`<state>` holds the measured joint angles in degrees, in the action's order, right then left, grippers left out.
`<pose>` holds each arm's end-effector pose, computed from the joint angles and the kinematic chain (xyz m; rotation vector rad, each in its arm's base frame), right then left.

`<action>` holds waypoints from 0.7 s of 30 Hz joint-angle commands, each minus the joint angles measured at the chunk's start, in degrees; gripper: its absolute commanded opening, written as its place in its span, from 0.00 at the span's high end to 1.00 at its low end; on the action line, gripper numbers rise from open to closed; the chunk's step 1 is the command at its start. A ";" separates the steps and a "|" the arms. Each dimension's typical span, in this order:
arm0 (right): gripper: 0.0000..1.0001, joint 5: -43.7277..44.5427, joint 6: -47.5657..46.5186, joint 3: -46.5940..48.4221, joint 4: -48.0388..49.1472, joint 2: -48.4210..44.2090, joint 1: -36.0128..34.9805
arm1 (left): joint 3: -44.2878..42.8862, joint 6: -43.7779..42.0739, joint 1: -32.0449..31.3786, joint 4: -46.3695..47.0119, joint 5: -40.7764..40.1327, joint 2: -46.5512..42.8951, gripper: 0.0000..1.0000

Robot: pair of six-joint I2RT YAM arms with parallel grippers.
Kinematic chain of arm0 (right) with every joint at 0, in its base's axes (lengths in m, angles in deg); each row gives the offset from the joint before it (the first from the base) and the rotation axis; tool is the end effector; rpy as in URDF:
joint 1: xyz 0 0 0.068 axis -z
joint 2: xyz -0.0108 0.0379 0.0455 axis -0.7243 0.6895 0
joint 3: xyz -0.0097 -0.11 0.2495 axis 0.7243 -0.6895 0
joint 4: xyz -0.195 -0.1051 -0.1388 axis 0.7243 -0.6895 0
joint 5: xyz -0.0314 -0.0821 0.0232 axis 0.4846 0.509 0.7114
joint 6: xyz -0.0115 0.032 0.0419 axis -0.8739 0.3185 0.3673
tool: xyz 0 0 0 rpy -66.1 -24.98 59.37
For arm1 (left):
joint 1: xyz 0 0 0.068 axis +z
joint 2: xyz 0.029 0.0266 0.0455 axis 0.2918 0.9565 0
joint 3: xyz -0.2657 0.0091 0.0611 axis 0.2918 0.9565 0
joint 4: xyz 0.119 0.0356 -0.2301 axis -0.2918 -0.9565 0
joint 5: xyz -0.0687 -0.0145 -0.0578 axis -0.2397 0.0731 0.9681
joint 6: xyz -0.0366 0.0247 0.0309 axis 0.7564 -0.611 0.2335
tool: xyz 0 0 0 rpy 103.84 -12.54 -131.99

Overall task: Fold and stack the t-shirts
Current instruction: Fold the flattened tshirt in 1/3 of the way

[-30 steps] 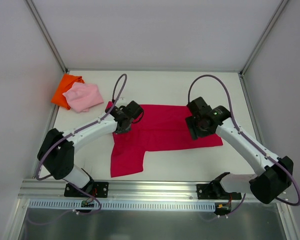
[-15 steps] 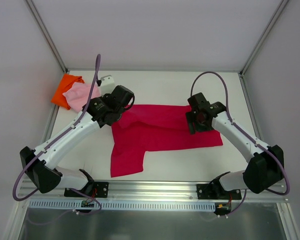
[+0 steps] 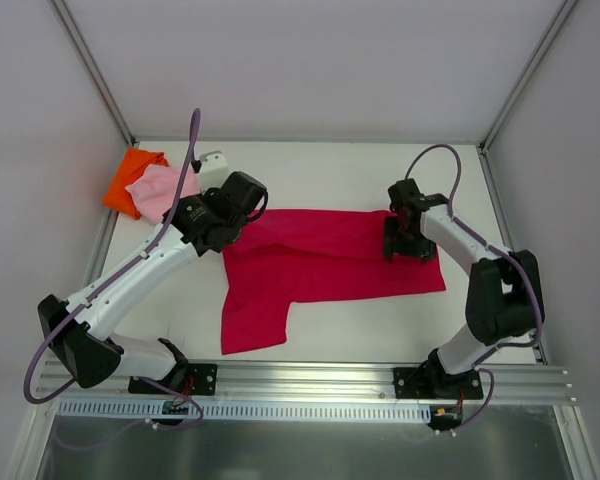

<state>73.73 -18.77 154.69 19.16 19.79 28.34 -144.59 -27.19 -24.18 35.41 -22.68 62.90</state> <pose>0.2940 0.0861 0.2241 -0.2712 2.7344 -0.2701 0.2167 -0.1566 0.3646 -0.3870 2.1043 0.0802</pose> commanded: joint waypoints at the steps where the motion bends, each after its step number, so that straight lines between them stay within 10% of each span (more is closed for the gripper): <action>1: 0.25 -1.80 2.47 4.19 3.46 4.13 3.29 | -0.51 -0.33 0.72 -1.25 -1.17 -1.39 1.00; 21: 0.25 -1.36 2.91 9.21 2.23 11.26 16.57 | -0.95 -2.17 0.89 -0.98 -1.43 -2.62 1.00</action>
<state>71.90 -16.91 161.20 22.31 30.85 44.08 -144.57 -27.87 -24.16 34.49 -22.68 61.65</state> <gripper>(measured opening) 0.752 0.008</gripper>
